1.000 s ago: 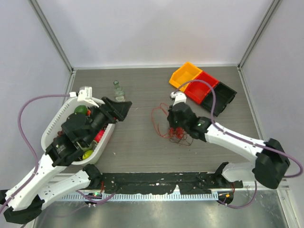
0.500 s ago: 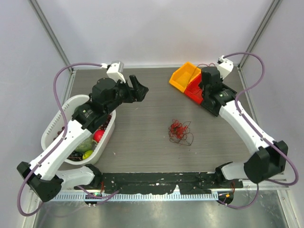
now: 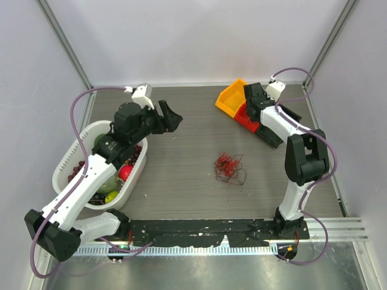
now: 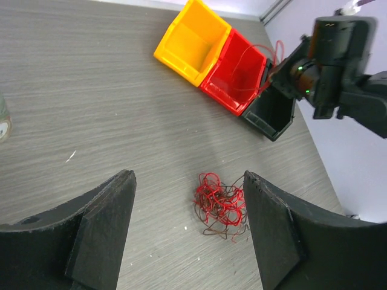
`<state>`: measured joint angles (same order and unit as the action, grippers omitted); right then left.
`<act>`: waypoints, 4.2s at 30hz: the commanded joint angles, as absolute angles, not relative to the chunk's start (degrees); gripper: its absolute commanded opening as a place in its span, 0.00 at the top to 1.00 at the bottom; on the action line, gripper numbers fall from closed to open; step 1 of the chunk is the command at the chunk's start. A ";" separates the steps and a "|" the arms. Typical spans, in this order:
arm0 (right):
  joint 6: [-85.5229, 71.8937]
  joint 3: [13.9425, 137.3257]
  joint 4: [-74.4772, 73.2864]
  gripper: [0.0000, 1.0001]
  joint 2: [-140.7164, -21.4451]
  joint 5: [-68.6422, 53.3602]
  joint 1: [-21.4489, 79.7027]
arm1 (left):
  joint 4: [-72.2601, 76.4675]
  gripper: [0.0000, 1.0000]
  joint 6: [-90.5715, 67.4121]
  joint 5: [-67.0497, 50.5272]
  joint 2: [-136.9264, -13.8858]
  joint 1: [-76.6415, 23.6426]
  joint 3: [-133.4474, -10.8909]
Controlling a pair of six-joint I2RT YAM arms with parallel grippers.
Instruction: Untangle the cables
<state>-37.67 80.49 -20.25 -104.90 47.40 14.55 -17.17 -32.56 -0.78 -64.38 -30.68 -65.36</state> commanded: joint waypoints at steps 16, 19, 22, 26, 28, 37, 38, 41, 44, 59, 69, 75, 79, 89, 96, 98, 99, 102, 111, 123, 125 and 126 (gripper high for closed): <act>-43.33 101.07 -28.56 0.99 -120.67 29.27 8.53 | -11.51 0.26 -35.24 -7.29 -64.25 -26.98 -65.04; -43.15 105.73 -31.54 0.99 -124.00 28.22 8.35 | -11.43 0.26 -35.33 -7.38 -64.42 -26.89 -64.86; -43.24 107.92 -32.08 0.99 -125.24 27.42 8.26 | -11.25 0.26 -35.77 -8.00 -64.78 -26.54 -64.86; -42.98 111.43 -34.88 0.99 -129.10 27.60 8.26 | -10.99 0.26 -35.95 -8.26 -65.04 -26.37 -64.69; -42.28 113.71 -37.16 0.99 -131.12 28.38 8.26 | -10.90 0.26 -36.21 -8.61 -65.13 -26.10 -64.69; -41.40 109.97 -37.18 0.99 -129.99 28.30 8.26 | -9.85 0.26 -37.70 -11.24 -66.18 -25.05 -64.34; -41.40 109.60 -36.48 0.99 -129.64 28.21 8.26 | -9.76 0.26 -37.71 -11.34 -66.36 -25.05 -64.25; -40.87 110.47 -36.47 0.99 -130.34 26.99 7.82 | -9.76 0.26 -37.62 -11.07 -66.71 -24.87 -64.07; -40.87 112.41 -38.49 0.99 -132.09 25.76 7.12 | -9.84 0.26 -37.71 -11.07 -66.80 -24.70 -64.16; -32.52 103.98 -31.03 0.47 -118.93 26.46 8.53 | -9.32 0.26 -37.97 -12.04 -66.27 -24.17 -63.90; -25.86 99.77 -33.14 0.46 -108.03 25.85 11.41 | -9.14 0.25 -38.14 -12.39 -66.53 -23.73 -63.81; -22.67 76.50 -22.69 0.34 -93.10 7.07 18.97 | -9.05 0.17 -39.02 -16.69 -69.34 -23.64 -64.51; -25.39 57.61 -15.82 0.31 -77.91 -1.38 20.65 | -5.37 0.30 -43.32 -26.08 -76.35 -26.09 -64.42; -29.79 44.22 -23.46 0.36 -57.76 -5.09 20.65 | -8.96 0.38 -32.18 -28.84 -93.16 -43.06 -70.84; -30.93 37.53 -21.36 0.37 -53.00 -9.75 20.65 | -9.41 0.47 -28.48 -26.89 -100.27 -44.55 -74.26; -31.37 36.83 -21.09 0.38 -52.47 -10.02 20.57 | -9.23 0.47 -28.04 -25.85 -101.77 -45.26 -74.88; -31.72 36.57 -20.92 0.38 -52.21 -10.45 20.65 | -9.14 0.47 -27.69 -25.32 -102.39 -45.52 -75.14; -32.78 34.46 -19.87 0.38 -50.81 -11.42 20.65 | -7.92 0.47 -26.72 -24.70 -103.44 -45.62 -75.59; -35.33 29.97 -15.38 0.44 -52.38 -14.59 20.65 | -3.52 0.54 -27.77 -26.81 -105.64 -45.70 -74.62; -37.35 27.95 -10.29 0.45 -55.01 -14.85 21.36 | -2.99 0.67 -28.04 -27.07 -107.32 -45.62 -74.53; -37.53 27.77 -8.97 0.45 -55.89 -14.59 21.71 | -2.99 0.72 -27.78 -26.63 -106.96 -45.62 -74.53; -37.62 27.77 -8.62 0.45 -56.33 -14.33 21.88 | -2.99 0.74 -27.69 -26.72 -106.88 -45.62 -74.44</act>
<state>-36.49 28.16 -13.21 -54.92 -14.28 21.12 -5.96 -28.23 -26.17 -107.81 -45.50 -73.71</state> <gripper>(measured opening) 0.549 0.295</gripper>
